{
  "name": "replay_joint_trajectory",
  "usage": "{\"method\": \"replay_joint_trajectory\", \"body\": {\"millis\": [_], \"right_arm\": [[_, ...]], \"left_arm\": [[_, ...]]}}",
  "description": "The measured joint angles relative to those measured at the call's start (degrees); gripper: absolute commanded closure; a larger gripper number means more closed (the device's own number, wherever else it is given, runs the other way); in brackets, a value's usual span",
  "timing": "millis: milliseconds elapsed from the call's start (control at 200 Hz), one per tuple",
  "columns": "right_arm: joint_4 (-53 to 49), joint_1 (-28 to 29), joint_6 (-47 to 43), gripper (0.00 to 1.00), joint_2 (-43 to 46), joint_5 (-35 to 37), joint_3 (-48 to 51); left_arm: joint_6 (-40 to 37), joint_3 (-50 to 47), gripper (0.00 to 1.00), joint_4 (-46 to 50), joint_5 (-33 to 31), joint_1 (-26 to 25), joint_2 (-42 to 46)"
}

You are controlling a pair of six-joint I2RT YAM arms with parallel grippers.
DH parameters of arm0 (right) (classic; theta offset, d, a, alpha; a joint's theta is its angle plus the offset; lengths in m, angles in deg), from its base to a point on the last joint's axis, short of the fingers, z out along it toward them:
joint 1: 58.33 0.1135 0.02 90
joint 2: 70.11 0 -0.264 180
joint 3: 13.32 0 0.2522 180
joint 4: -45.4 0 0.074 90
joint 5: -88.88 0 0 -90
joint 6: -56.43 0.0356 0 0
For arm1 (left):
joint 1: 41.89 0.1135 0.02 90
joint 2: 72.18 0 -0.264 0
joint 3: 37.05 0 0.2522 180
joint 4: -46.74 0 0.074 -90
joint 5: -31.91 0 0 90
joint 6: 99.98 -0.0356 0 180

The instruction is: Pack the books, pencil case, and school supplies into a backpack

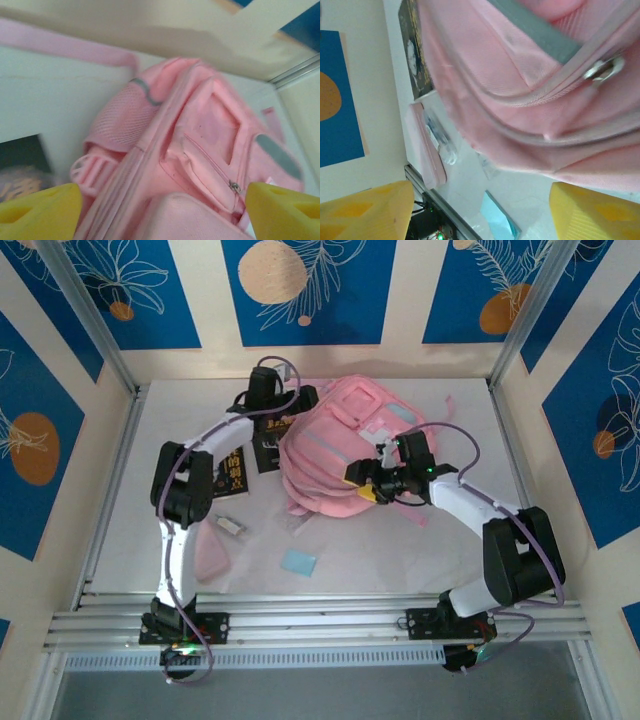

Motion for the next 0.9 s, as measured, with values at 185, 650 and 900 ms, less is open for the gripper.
{"method": "replay_joint_trajectory", "body": {"millis": [185,650,900], "right_arm": [[-5.6,-9.0,-5.8,0.22,1.6,3.1,-2.0],[-3.0,-25.6,-9.5,0.22,-9.8,8.3,-3.8],[3.2,-25.8,-8.5,0.49,-17.2,6.5,-5.0]], "left_arm": [[-4.6,-2.8,0.08,9.5,-3.8,1.4,3.6],[0.0,-35.6,0.08,8.9,-3.3,-4.4,29.1],[3.1,-43.5,0.08,8.4,-3.3,-11.3,36.1]]}}
